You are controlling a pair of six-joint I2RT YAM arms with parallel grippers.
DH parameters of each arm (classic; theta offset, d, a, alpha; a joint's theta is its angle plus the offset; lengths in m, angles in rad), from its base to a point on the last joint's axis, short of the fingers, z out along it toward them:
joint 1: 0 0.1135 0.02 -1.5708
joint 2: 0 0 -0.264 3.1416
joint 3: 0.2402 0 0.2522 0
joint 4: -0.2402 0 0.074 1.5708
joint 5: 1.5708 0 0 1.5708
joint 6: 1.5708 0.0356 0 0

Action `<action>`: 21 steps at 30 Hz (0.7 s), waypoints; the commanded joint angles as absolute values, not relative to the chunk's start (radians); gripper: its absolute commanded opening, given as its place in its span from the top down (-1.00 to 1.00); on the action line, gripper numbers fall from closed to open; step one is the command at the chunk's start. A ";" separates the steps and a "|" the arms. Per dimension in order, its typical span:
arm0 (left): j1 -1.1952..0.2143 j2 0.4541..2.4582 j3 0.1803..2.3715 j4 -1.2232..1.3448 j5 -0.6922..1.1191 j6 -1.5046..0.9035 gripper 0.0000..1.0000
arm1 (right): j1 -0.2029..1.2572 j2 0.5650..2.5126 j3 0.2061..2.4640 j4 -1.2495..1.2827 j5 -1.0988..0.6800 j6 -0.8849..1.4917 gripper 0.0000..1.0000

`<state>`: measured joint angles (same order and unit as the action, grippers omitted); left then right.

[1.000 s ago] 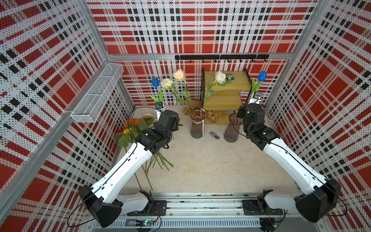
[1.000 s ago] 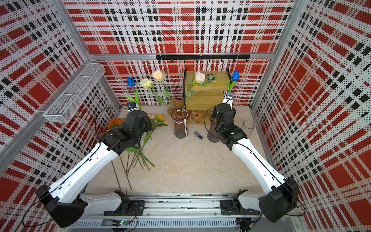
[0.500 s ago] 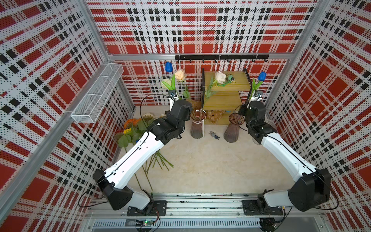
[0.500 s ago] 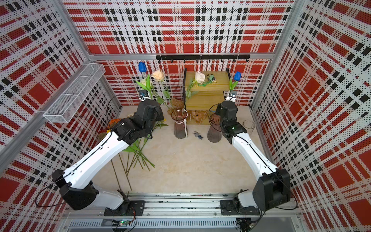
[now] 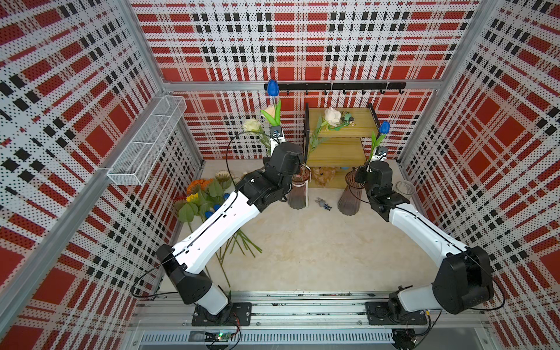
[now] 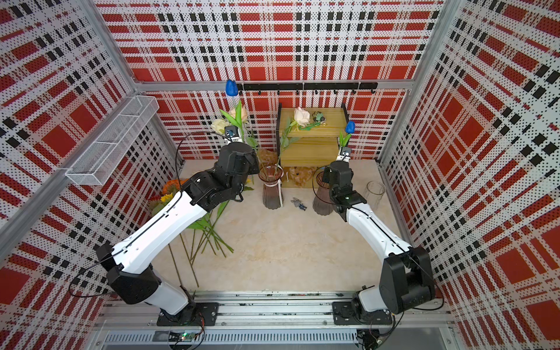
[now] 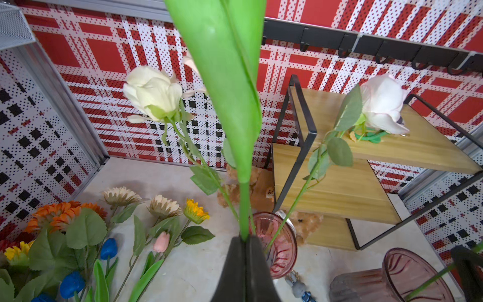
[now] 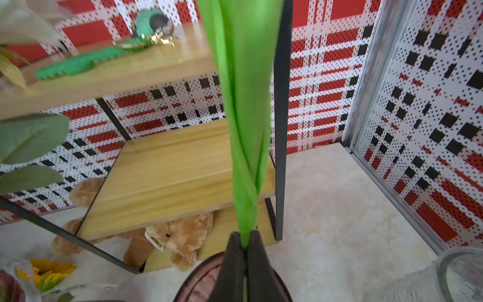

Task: Arrange the flowers in different vases according to their variety
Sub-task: Insert the flower into the vase.

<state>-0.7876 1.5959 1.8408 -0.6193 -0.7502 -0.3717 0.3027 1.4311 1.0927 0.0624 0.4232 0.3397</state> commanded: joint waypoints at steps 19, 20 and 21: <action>-0.860 1.907 2.107 -0.360 -0.619 -0.208 1.00 | 0.299 1.194 1.054 -0.068 0.480 0.436 -0.66; -0.863 1.918 2.110 -0.349 -0.609 -0.212 1.00 | 0.298 1.175 1.057 -0.090 0.481 0.446 -0.67; -0.865 1.933 2.113 -0.336 -0.595 -0.216 1.00 | 0.299 1.149 1.055 -0.115 0.488 0.457 -0.71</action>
<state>-0.8497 1.9007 2.0838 -0.4095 -0.6453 -0.2295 0.3027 1.2110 1.0515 -0.0357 0.4610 0.4213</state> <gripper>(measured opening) 0.053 0.848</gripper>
